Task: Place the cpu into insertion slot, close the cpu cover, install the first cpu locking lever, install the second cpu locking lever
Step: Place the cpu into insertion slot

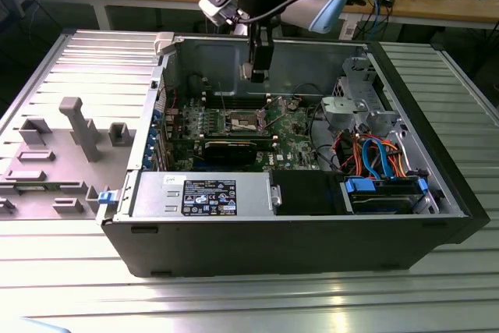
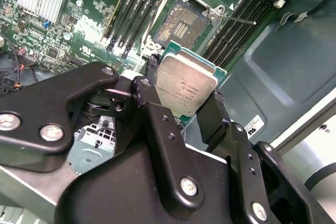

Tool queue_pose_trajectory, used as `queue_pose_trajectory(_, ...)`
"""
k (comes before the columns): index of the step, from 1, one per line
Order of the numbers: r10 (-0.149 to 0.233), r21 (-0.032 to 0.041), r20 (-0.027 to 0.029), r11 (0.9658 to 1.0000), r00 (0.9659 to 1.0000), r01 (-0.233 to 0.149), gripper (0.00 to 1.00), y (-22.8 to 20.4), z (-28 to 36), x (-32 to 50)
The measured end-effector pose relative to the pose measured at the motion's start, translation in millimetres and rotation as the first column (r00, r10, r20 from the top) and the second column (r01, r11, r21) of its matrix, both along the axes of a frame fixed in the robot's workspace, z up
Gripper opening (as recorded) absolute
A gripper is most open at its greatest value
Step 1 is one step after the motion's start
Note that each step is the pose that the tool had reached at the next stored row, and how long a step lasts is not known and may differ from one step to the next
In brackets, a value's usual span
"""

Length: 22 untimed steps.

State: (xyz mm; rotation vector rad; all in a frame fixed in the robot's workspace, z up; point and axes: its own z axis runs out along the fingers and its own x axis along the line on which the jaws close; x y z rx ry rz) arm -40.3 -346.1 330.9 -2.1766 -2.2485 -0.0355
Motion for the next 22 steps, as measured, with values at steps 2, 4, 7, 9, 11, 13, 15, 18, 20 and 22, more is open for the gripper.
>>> queue_pose_trajectory(2,-0.008,0.0,-0.0067,1.0,0.9999,0.008,0.55,0.0,-1.0,0.0)
queue_pose_trajectory(4,-0.014,-0.0002,-0.0135,0.9999,0.9998,0.014,0.55,0.0,-1.9,0.0)
queue_pose_trajectory(7,-0.022,-0.0004,-0.0234,0.9998,0.9995,0.022,0.55,0.0,-3.1,0.0)
queue_pose_trajectory(9,-0.025,-0.0004,-0.0268,0.9997,0.9993,0.025,0.55,0.0,-3.6,0.0)
queue_pose_trajectory(11,-0.028,-0.0005,-0.03,0.9996,0.9992,0.028,0.55,0.0,-4.0,0.0)
queue_pose_trajectory(13,-0.033,-0.0007,-0.0356,0.9994,0.9988,0.033,0.55,0.0,-4.8,0.0)
queue_pose_trajectory(15,-0.036,-0.0009,-0.0391,0.9993,0.9986,0.036,0.55,0.0,-5.1,-0.1)
queue_pose_trajectory(18,-0.036,-0.0008,-0.0393,0.9993,0.9986,0.036,0.55,0.0,-5.2,-0.1)
queue_pose_trajectory(20,-0.036,-0.0008,-0.0396,0.9993,0.9986,0.036,0.55,0.0,-5.2,-0.1)
queue_pose_trajectory(22,-0.036,-0.0008,-0.0404,0.9993,0.9985,0.036,0.55,0.0,-5.3,0.0)
